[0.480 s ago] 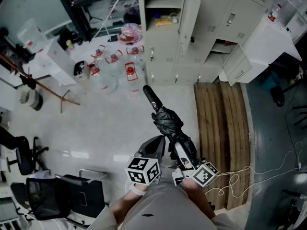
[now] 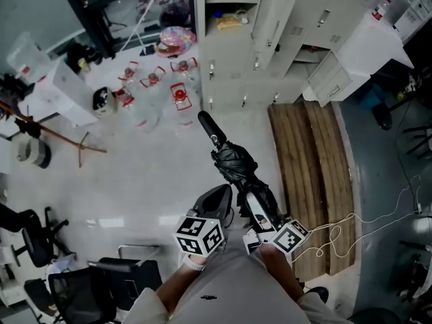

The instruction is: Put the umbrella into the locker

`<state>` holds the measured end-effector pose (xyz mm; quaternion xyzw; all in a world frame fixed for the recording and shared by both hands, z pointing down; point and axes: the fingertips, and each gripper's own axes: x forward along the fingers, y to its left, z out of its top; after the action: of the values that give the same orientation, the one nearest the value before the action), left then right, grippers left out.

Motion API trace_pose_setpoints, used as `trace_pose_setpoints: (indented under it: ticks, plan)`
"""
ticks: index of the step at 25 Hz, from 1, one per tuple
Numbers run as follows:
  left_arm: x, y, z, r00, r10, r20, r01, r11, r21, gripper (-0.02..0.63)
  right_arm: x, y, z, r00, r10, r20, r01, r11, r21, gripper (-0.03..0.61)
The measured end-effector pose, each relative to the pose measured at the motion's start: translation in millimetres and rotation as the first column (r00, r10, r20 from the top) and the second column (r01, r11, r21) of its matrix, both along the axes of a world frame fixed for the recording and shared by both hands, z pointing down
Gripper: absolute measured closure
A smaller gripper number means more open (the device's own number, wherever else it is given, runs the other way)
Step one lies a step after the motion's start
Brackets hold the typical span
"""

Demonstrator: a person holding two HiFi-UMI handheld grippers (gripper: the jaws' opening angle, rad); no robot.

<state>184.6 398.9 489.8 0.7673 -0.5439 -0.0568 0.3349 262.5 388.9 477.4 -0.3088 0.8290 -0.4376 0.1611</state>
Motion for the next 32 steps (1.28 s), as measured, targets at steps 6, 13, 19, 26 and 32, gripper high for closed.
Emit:
trace_pose_setpoints:
  ticks: [6,13,19,26,32]
  plan:
    - [-19.7,-3.9,-1.3,1.0,0.021,0.019,-0.021,1.0,0.016,0.603,-11.9,-4.5,-6.4,0.998,0.048,0.043,-0.048,0.999,-0.002,0.33]
    - [-37.7,-8.4,-0.2,0.996,0.042,0.076,-0.044,0.999,0.031,0.603,-38.6,-7.3,-6.2,0.998,0.037,0.047,-0.036,0.999,-0.004,0.33]
    - [-51.8,-17.4,6.6,0.997,0.031,0.075,-0.031,1.0,0.004,0.603,-46.7,-21.6,0.8,0.998,0.039,0.05,-0.037,0.999,-0.037,0.33]
    - [-58.2,-37.3,21.0,0.996,0.037,0.084,-0.033,0.998,-0.044,0.603,-49.7,-50.9,10.9,0.997,0.034,0.076,-0.029,0.998,-0.063,0.328]
    - [-67.4,-80.9,16.0,0.993,0.047,0.109,-0.043,0.998,-0.04,0.603,-51.2,-89.4,7.4,0.996,0.034,0.082,-0.029,0.997,-0.066,0.328]
